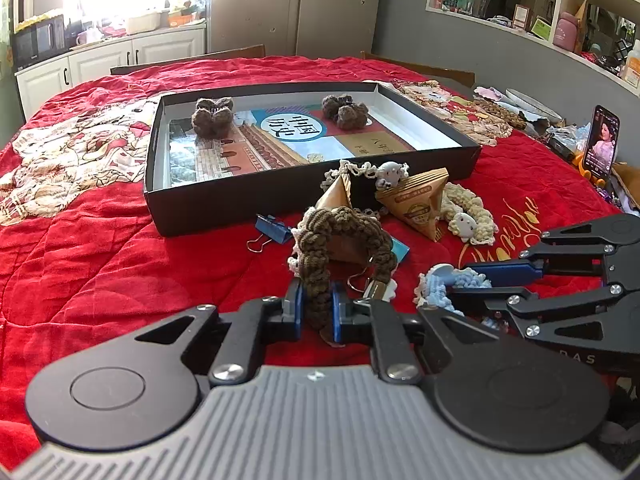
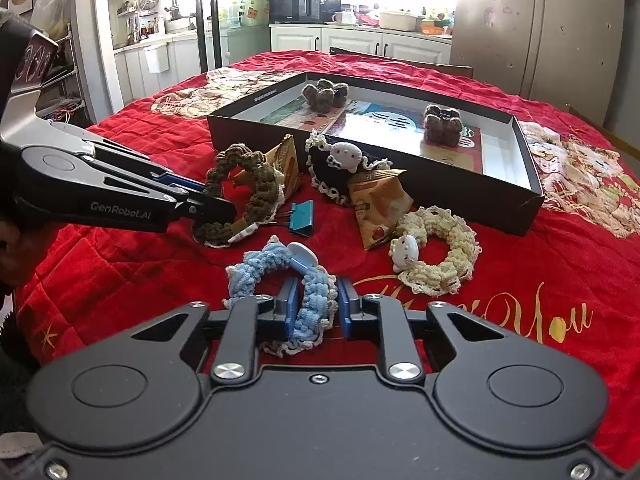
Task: Organize objects
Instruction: 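Grasp the brown braided ring with left tool while right tool grasps blue crochet ring, then lift both rings and carry them toward the black box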
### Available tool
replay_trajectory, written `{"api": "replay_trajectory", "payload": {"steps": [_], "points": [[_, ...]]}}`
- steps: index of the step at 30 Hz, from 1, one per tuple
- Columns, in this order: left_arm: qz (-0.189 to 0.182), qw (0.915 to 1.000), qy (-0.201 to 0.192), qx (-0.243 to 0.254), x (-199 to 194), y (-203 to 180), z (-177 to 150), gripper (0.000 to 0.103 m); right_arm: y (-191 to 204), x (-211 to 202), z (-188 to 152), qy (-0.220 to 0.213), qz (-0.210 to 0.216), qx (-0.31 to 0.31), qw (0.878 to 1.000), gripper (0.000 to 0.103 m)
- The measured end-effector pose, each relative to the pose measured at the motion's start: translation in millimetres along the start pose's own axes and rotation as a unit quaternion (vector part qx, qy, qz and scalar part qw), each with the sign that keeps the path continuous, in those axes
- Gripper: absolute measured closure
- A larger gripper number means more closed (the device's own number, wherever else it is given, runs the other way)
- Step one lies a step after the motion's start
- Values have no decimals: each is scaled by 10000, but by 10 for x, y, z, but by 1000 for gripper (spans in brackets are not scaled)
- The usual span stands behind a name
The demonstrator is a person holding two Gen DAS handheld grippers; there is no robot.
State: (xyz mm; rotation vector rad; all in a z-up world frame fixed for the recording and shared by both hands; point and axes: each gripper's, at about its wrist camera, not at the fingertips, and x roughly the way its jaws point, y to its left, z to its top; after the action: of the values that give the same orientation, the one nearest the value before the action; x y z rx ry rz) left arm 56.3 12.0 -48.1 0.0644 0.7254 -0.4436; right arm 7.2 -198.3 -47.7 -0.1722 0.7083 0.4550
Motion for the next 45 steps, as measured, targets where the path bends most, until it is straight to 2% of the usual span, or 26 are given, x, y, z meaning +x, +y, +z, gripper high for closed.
{"api": "replay_trajectory", "payload": {"steps": [10,45], "points": [[-16,10000,-25,5,-37,-7,11,87,13,-13,1,-26,-5,-55,10000,89],[-156,9988,-448,134,-364,-114,118,87,12,-276,92,-422,-23,-116,9990,90]]}}
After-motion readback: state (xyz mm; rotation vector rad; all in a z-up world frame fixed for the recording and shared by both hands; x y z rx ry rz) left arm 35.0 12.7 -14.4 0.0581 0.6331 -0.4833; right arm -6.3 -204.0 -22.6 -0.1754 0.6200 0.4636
